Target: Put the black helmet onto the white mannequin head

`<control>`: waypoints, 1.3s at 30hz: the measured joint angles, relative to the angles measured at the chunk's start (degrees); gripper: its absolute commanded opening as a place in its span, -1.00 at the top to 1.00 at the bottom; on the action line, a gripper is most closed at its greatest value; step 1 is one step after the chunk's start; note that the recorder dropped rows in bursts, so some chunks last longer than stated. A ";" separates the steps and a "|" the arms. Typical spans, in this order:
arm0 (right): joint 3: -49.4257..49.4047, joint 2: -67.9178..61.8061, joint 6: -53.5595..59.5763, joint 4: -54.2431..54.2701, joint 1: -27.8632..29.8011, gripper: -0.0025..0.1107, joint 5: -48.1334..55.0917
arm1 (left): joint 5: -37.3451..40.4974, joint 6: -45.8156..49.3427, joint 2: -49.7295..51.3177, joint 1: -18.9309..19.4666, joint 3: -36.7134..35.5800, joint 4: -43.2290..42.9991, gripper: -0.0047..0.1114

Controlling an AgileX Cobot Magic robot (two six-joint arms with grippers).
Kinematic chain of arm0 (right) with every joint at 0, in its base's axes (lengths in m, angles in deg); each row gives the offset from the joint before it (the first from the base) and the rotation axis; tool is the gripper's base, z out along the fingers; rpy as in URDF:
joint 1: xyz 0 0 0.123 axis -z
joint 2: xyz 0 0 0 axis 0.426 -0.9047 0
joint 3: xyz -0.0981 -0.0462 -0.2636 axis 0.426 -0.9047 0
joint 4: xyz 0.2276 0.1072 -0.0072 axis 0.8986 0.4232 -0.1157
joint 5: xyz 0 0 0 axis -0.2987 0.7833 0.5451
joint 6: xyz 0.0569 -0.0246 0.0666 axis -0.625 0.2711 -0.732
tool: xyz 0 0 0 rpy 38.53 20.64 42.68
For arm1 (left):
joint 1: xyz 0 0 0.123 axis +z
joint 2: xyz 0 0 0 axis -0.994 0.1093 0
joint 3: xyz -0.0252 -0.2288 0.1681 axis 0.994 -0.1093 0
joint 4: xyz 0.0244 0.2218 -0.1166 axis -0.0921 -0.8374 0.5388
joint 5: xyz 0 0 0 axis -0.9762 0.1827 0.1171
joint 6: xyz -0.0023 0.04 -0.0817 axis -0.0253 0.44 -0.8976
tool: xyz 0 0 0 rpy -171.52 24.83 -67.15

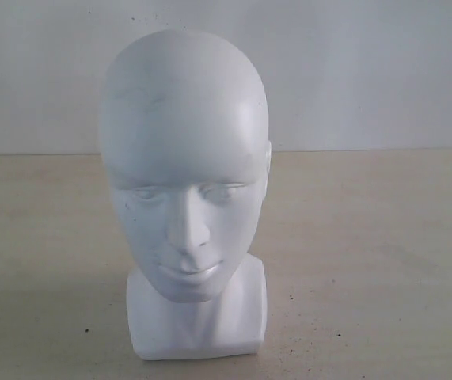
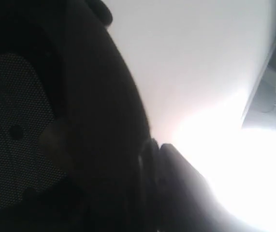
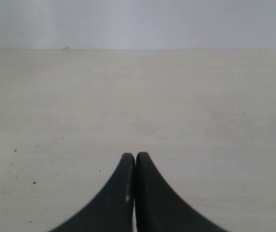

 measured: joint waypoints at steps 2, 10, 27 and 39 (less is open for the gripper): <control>0.00 0.00 0.00 0.00 0.00 0.96 0.00 | 2.97 -1.36 0.79 0.00 1.71 0.00 0.84; 0.00 0.00 0.00 0.00 0.00 0.96 0.00 | 16.25 -7.37 2.52 0.00 6.98 -0.41 0.84; 0.00 0.00 0.00 0.00 0.00 0.96 0.00 | 27.27 2.47 2.52 0.00 7.97 -1.76 0.84; 0.00 0.00 0.00 0.00 0.00 0.96 0.00 | 18.76 -3.70 2.64 -3.48 10.93 -17.75 0.84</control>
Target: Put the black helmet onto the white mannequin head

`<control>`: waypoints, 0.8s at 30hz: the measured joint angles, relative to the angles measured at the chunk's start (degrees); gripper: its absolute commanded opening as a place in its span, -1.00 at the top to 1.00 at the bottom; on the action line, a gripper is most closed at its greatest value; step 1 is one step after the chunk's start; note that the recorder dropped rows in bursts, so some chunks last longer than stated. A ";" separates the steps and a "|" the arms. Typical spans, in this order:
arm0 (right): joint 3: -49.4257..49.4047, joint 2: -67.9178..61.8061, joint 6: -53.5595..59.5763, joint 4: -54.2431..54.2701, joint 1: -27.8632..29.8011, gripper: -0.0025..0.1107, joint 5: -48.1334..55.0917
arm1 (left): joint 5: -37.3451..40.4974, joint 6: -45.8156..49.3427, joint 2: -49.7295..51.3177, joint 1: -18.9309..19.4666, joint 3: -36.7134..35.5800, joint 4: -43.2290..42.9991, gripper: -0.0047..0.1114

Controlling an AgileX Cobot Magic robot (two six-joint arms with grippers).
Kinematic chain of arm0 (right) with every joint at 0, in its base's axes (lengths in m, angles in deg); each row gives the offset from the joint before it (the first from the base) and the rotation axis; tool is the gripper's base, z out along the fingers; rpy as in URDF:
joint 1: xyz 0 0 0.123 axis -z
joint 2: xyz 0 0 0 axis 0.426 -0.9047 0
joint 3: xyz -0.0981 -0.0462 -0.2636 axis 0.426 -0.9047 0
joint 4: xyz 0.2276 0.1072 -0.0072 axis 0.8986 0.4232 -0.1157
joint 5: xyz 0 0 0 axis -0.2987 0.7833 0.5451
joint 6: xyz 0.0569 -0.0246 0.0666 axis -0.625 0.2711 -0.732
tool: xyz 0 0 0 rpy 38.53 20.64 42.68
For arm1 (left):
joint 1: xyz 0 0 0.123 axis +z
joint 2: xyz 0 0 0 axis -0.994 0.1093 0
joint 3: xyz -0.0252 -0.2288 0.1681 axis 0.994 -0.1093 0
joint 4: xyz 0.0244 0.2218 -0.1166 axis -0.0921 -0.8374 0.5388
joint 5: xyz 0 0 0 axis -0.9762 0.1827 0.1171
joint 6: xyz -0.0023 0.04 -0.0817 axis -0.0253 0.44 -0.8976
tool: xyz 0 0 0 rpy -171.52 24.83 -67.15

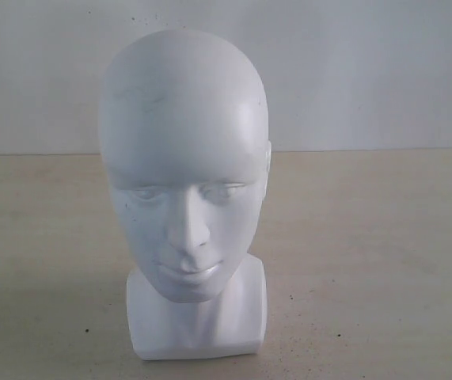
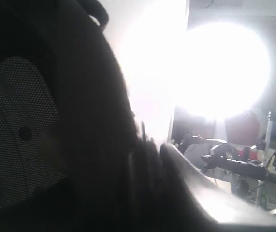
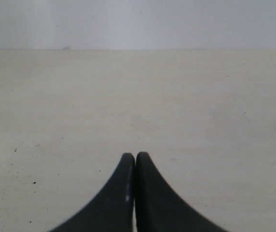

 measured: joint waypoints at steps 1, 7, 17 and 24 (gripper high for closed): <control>0.00 0.00 0.00 0.00 0.00 0.96 0.00 | -2.44 -5.76 0.13 -1.53 1.41 -6.01 0.84; 0.00 0.00 0.00 0.00 0.00 0.96 0.00 | -10.75 -36.16 2.19 -13.85 6.42 -46.78 0.84; 0.00 0.00 0.00 0.00 0.00 0.96 0.00 | -32.33 -79.25 1.93 -32.36 5.54 -91.07 0.84; 0.00 0.00 0.00 0.00 0.00 0.96 0.00 | -47.50 -97.09 1.70 -32.94 -0.34 -98.72 0.84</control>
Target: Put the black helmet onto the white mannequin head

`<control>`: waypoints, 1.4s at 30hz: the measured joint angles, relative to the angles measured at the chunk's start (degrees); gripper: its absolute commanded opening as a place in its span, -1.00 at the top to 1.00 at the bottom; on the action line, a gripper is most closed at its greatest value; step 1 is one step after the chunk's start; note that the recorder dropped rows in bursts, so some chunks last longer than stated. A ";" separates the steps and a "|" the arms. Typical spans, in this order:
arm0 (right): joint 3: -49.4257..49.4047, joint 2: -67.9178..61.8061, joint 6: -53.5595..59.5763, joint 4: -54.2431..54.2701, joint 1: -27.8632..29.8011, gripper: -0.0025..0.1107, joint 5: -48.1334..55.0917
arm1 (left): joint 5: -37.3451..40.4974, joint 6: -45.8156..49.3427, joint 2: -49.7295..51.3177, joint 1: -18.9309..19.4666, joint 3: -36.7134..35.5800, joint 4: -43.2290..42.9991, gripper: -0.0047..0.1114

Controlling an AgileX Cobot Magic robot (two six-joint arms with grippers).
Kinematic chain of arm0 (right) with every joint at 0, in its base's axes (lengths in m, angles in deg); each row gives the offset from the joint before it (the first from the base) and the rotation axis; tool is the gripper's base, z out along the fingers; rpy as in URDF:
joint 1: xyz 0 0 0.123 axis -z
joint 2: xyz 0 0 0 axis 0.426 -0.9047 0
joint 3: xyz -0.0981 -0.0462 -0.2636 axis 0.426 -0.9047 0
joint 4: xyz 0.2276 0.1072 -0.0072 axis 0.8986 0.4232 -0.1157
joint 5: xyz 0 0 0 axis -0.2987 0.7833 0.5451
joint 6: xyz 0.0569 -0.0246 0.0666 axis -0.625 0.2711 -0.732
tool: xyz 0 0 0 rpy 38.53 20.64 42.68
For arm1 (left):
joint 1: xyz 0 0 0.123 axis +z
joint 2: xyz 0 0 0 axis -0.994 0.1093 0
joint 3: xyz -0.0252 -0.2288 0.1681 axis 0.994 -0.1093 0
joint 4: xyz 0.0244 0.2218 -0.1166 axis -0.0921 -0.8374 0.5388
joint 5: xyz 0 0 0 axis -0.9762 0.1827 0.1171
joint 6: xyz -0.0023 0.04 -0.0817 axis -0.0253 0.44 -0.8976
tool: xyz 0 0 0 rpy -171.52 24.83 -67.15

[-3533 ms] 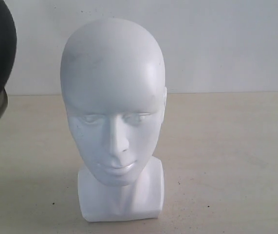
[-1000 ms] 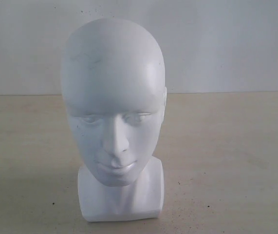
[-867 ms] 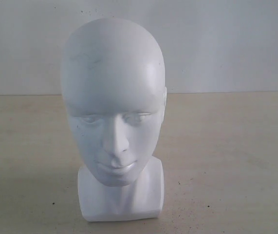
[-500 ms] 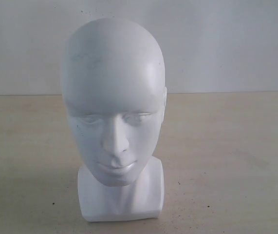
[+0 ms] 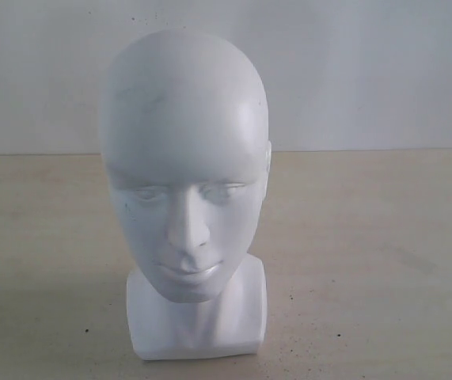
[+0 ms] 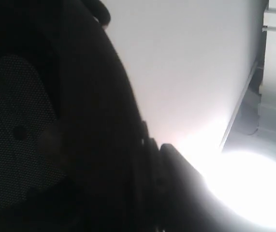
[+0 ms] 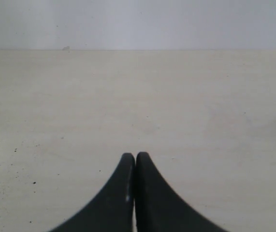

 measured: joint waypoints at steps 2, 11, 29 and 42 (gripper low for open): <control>0.00 0.00 0.00 0.00 0.00 0.96 0.00 | -1.91 -8.28 0.00 0.00 -1.39 -6.34 0.84; 0.00 0.00 0.00 0.00 0.00 0.96 0.00 | -15.71 -39.20 0.01 2.00 -3.24 -31.70 0.84; 0.00 0.00 0.00 0.00 0.00 0.96 0.00 | -52.50 -62.96 -0.63 22.14 -22.02 -30.14 0.84; 0.00 0.00 0.00 0.00 0.00 0.96 0.00 | -69.61 -60.08 2.50 22.65 -36.10 -14.34 0.84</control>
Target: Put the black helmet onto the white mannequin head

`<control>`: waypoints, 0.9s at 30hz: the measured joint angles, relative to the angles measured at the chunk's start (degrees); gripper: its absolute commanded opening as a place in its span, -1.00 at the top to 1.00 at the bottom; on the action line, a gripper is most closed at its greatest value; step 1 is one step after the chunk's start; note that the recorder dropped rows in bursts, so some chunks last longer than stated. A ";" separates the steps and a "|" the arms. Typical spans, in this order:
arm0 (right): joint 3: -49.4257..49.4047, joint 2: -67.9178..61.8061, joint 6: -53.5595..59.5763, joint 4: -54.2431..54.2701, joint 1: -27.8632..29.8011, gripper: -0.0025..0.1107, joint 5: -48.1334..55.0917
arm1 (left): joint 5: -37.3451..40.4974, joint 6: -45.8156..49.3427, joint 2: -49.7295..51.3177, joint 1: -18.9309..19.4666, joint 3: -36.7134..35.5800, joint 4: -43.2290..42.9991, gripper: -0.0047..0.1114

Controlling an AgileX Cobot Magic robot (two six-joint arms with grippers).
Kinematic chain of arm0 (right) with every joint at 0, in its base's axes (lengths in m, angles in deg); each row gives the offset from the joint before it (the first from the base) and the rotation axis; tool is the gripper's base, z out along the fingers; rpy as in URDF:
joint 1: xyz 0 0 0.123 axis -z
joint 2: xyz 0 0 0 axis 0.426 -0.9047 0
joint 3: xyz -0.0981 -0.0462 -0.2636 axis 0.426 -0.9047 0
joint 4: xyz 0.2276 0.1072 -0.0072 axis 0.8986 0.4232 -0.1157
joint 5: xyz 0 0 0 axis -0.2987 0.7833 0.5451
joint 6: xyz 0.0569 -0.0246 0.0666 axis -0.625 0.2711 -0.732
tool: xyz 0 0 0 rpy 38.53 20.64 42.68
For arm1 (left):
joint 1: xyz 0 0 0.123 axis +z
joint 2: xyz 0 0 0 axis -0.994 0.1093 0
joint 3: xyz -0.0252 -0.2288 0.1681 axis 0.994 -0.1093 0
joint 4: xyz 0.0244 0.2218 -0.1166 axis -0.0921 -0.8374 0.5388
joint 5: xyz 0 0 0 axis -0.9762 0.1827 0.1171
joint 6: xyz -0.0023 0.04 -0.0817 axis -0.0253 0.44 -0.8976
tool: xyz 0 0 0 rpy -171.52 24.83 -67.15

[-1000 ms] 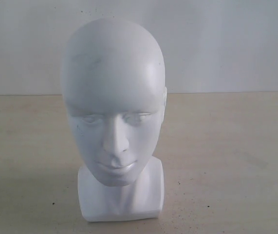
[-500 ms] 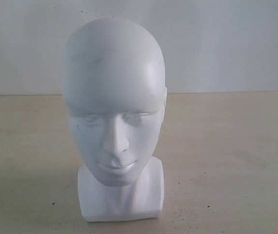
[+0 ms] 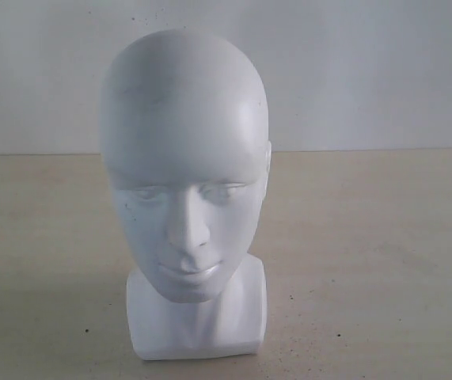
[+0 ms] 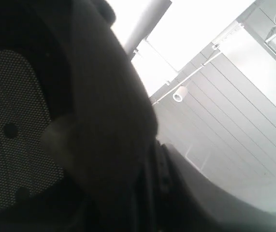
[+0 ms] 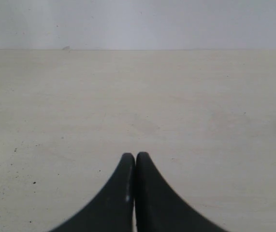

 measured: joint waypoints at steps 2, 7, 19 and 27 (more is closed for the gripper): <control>0.00 0.00 0.00 0.00 0.00 0.96 0.00 | 0.00 0.00 0.40 0.00 -0.50 0.00 0.84; 0.00 0.00 0.00 0.00 0.00 0.96 0.00 | 0.40 0.00 1.03 0.00 -0.75 -0.22 0.84; 0.00 0.00 0.00 0.00 0.00 0.96 0.00 | 0.26 3.03 1.74 -6.59 -0.75 2.02 0.84; 0.00 0.00 0.00 0.00 0.00 0.96 0.00 | -0.14 5.53 4.80 -9.00 -0.75 6.30 0.84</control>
